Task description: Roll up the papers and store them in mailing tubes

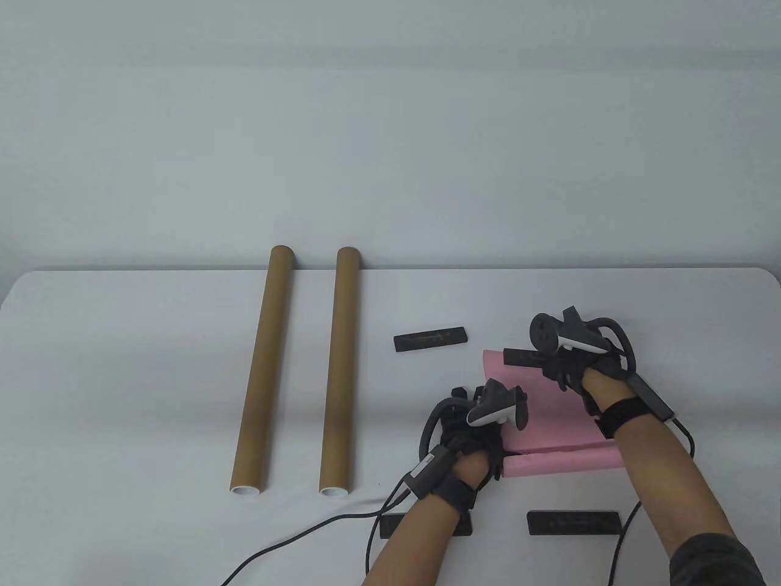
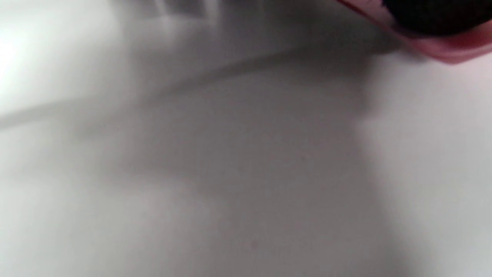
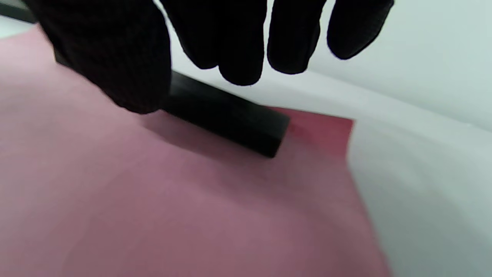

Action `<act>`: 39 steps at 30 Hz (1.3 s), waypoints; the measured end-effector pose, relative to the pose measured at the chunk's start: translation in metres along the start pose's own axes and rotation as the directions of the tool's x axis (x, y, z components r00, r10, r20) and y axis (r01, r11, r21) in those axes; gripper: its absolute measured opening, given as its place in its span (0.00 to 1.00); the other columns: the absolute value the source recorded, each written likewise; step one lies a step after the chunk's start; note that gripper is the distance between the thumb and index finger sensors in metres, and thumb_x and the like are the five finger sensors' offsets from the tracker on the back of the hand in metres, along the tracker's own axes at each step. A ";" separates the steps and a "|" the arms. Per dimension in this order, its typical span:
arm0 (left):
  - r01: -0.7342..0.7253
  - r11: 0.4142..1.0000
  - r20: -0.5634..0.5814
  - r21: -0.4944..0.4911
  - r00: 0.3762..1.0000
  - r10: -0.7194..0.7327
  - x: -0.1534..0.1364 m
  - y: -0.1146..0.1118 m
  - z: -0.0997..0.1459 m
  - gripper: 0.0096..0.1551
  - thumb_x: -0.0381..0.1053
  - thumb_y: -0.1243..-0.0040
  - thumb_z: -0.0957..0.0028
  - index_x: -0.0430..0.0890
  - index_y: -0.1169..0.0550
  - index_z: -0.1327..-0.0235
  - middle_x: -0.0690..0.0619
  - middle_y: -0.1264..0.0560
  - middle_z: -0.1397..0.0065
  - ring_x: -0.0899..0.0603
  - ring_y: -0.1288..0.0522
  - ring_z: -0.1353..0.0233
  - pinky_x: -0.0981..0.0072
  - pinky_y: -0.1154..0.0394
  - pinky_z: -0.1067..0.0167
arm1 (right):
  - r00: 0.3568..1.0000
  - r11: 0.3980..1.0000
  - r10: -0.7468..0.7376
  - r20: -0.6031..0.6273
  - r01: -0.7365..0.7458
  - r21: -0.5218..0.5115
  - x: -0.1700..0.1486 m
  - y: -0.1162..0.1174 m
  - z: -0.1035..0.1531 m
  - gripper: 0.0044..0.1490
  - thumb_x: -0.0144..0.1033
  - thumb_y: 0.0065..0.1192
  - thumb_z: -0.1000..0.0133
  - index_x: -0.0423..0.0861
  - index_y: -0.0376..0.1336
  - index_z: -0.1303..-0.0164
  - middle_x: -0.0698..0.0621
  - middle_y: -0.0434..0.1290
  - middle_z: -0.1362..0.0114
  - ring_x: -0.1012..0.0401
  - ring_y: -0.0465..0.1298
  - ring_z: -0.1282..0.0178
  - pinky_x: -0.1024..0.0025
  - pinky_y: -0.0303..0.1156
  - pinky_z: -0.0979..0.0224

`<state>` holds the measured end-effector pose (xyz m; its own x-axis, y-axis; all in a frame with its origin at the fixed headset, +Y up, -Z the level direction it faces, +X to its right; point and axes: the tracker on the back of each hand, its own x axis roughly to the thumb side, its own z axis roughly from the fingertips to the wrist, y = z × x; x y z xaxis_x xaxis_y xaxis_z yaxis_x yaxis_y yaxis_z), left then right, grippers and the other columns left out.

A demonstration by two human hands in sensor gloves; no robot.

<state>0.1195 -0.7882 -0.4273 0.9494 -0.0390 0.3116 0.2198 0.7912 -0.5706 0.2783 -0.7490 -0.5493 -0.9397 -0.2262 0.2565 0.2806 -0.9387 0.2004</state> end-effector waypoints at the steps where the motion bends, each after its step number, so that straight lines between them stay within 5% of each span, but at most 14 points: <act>1: -0.001 1.000 0.000 0.000 1.000 0.001 0.000 0.000 0.000 0.64 0.81 0.54 0.70 0.60 0.63 0.24 0.52 0.66 0.17 0.31 0.63 0.15 0.34 0.51 0.22 | 0.999 1.000 -0.015 0.032 0.014 0.008 0.002 0.005 -0.004 0.47 0.49 0.77 0.51 0.50 0.62 0.21 0.49 0.68 0.20 0.42 0.66 0.16 0.35 0.62 0.18; 9: -0.010 1.000 -0.001 -0.004 1.000 0.010 0.000 -0.001 0.000 0.64 0.81 0.53 0.70 0.60 0.63 0.25 0.54 0.67 0.17 0.31 0.63 0.15 0.33 0.51 0.22 | 0.999 0.991 0.014 0.048 -0.007 -0.133 -0.006 -0.002 -0.013 0.40 0.48 0.78 0.51 0.50 0.68 0.27 0.50 0.74 0.26 0.46 0.72 0.20 0.37 0.66 0.19; 17: -0.008 1.000 -0.008 -0.006 1.000 0.008 -0.001 -0.001 0.000 0.64 0.81 0.53 0.70 0.60 0.63 0.25 0.54 0.66 0.17 0.32 0.63 0.15 0.34 0.51 0.22 | 0.993 0.993 -0.068 -0.096 0.058 -0.101 -0.010 -0.005 -0.043 0.39 0.46 0.76 0.48 0.54 0.65 0.25 0.54 0.70 0.22 0.46 0.68 0.17 0.41 0.66 0.18; 23: -0.003 1.000 -0.008 -0.007 1.000 0.003 -0.001 0.000 0.000 0.64 0.81 0.54 0.70 0.60 0.63 0.25 0.54 0.66 0.17 0.32 0.63 0.15 0.34 0.51 0.22 | 0.992 0.994 -0.066 -0.111 0.056 -0.089 -0.012 0.000 -0.040 0.39 0.46 0.73 0.47 0.56 0.63 0.23 0.56 0.69 0.20 0.47 0.67 0.17 0.44 0.67 0.20; 28: 0.014 1.000 -0.016 -0.027 1.000 -0.015 -0.001 0.001 0.000 0.64 0.81 0.53 0.70 0.61 0.63 0.25 0.54 0.67 0.17 0.32 0.63 0.15 0.34 0.51 0.22 | 1.000 0.978 -0.009 0.001 0.009 -0.208 -0.020 -0.023 -0.001 0.43 0.48 0.73 0.49 0.49 0.62 0.23 0.49 0.69 0.21 0.43 0.70 0.22 0.41 0.69 0.25; 35: 0.022 0.999 -0.023 -0.044 0.999 -0.023 0.000 0.005 -0.001 0.64 0.81 0.53 0.69 0.61 0.64 0.25 0.53 0.67 0.17 0.33 0.62 0.15 0.34 0.52 0.22 | 0.998 0.916 0.047 0.053 -0.022 -0.401 -0.038 -0.055 0.118 0.43 0.57 0.69 0.48 0.45 0.66 0.27 0.45 0.74 0.27 0.42 0.74 0.27 0.38 0.70 0.27; 39: 0.026 0.998 -0.022 -0.050 0.999 -0.027 0.001 0.007 -0.002 0.65 0.81 0.51 0.69 0.61 0.63 0.25 0.52 0.67 0.17 0.32 0.62 0.15 0.34 0.52 0.22 | 0.972 0.944 -0.045 0.232 0.118 -0.310 -0.033 -0.034 0.178 0.45 0.61 0.68 0.49 0.45 0.67 0.27 0.44 0.73 0.26 0.40 0.72 0.25 0.36 0.69 0.27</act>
<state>0.1225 -0.7834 -0.4324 0.9478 -0.0734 0.3104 0.2551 0.7584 -0.5997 0.3347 -0.6636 -0.3961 -0.8801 -0.1173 0.4600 0.0938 -0.9929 -0.0737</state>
